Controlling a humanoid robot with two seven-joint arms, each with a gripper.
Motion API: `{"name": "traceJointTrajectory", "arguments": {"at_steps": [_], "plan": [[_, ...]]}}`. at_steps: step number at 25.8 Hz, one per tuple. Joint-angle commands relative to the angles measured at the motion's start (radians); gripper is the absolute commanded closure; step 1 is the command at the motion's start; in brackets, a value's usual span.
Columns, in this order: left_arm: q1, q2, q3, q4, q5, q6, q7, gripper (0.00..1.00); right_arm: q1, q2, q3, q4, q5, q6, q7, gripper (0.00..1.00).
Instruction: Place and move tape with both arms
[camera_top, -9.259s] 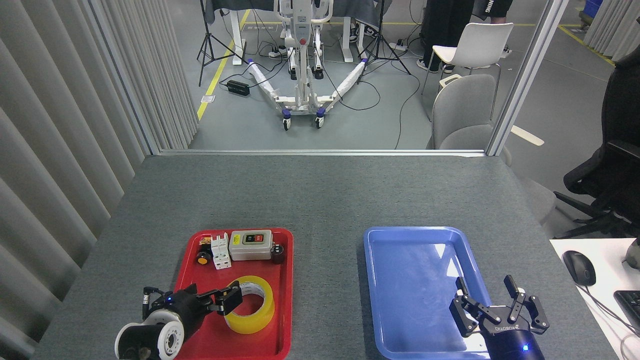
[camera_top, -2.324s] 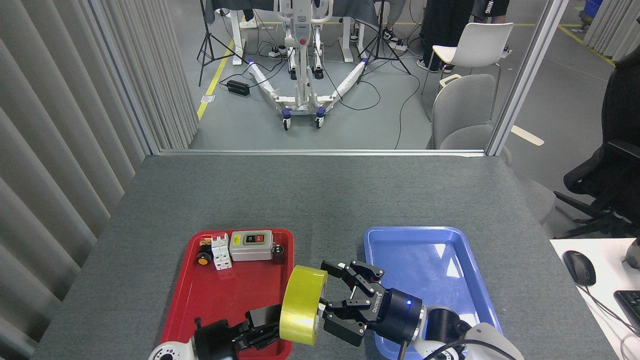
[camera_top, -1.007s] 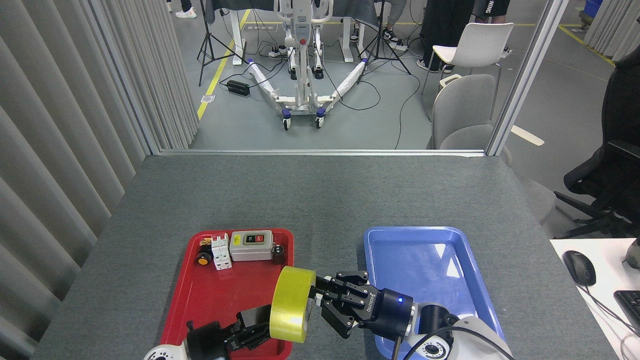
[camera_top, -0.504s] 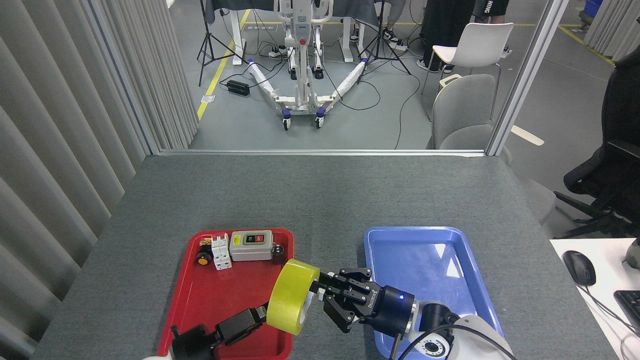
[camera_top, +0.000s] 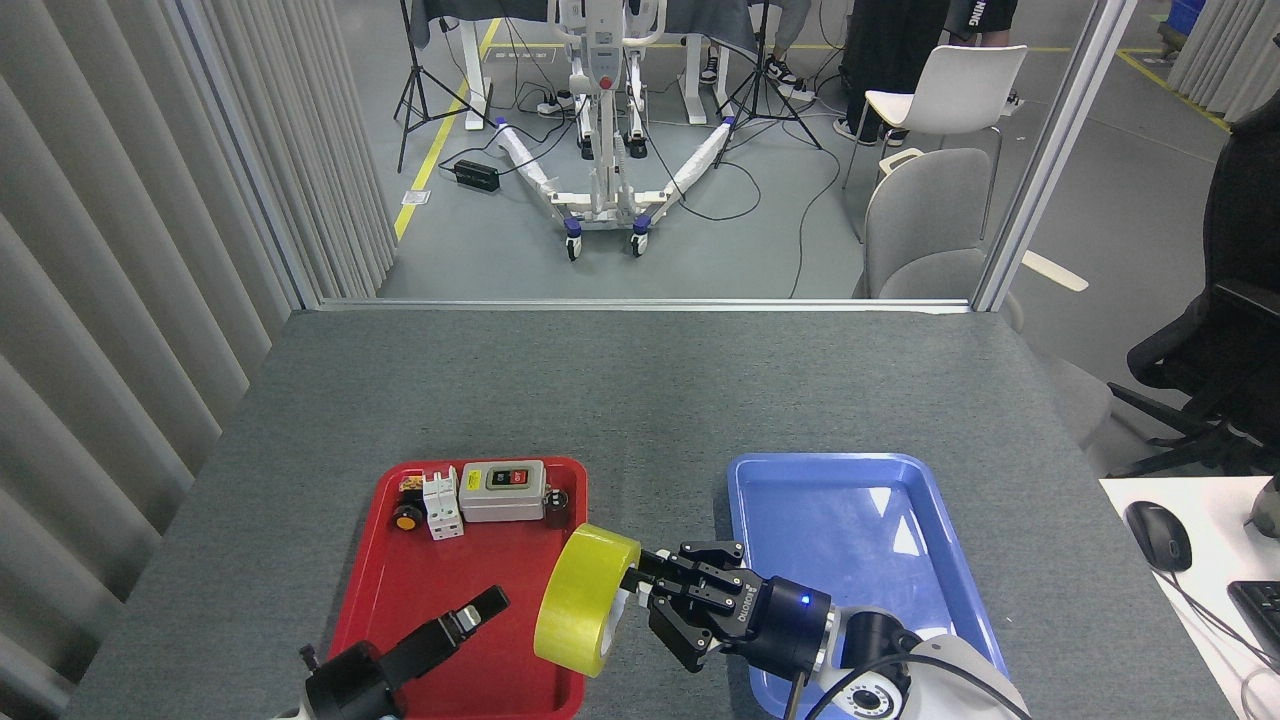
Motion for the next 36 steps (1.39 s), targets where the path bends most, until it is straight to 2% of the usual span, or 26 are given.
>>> {"name": "traceJointTrajectory", "arguments": {"at_steps": [1, 3, 5, 8, 10, 11, 12, 14, 16, 18, 21, 24, 27, 36], "plan": [[-0.038, 0.014, 0.088, 0.016, -0.044, -0.009, 0.032, 0.0, 0.009, -0.021, -0.021, -0.026, -0.003, -0.003, 0.002, 0.79], [-0.041, 0.015, 0.137, 0.011, -0.164, -0.009, 0.122, 0.0, 0.022, -0.075, -0.097, -0.038, -0.011, 0.01, 0.003, 0.79], [-0.039, 0.018, 0.175, 0.006, -0.429, -0.009, 0.289, 0.08, 0.076, -0.086, -0.221, -0.041, -0.011, 0.01, 0.034, 0.79], [-0.027, 0.001, 0.227, -0.129, -0.905, -0.009, 0.73, 0.08, 0.145, -0.079, -0.406, -0.054, -0.011, 0.017, 0.169, 0.79], [0.013, -0.037, 0.226, -0.271, -1.195, -0.009, 1.029, 0.01, 0.157, -0.081, -0.476, -0.055, -0.009, 0.076, 0.259, 0.79], [0.028, -0.04, 0.212, -0.317, -1.277, 0.003, 1.107, 0.01, 0.157, -0.081, -0.501, -0.055, -0.009, 0.117, 0.296, 0.79], [0.036, -0.038, 0.177, -0.345, -1.319, 0.122, 1.136, 0.01, 0.157, -0.079, -0.528, -0.055, -0.003, 0.163, 0.338, 0.79], [0.057, -0.035, 0.069, -0.353, -1.337, 0.341, 1.109, 0.0, 0.148, -0.076, -0.599, -0.054, 0.003, 0.257, 0.469, 0.79], [0.08, -0.035, 0.019, -0.369, -1.337, 0.438, 1.061, 0.0, 0.145, -0.052, -0.662, -0.055, 0.012, 0.339, 0.624, 0.79], [0.103, -0.035, 0.009, -0.388, -1.336, 0.439, 1.027, 0.0, 0.141, -0.024, -0.677, -0.052, 0.043, 0.392, 0.721, 0.79], [0.146, -0.029, -0.072, -0.402, -1.363, 0.457, 1.014, 0.0, 0.144, -0.035, -0.671, -0.041, 0.066, 0.447, 0.772, 0.79], [0.157, -0.028, -0.155, -0.428, -1.526, 0.579, 1.03, 0.0, 0.141, -0.055, -0.668, -0.043, 0.064, 0.481, 0.844, 0.79], [0.166, -0.026, -0.284, -0.472, -1.56, 0.711, 1.047, 0.0, 0.098, -0.076, -0.656, -0.015, 0.061, 0.502, 0.879, 0.79], [0.165, -0.028, -0.414, -0.406, -1.558, 0.721, 1.046, 0.0, -0.002, -0.072, -0.467, 0.137, 0.064, 0.64, 0.881, 0.79]]}}
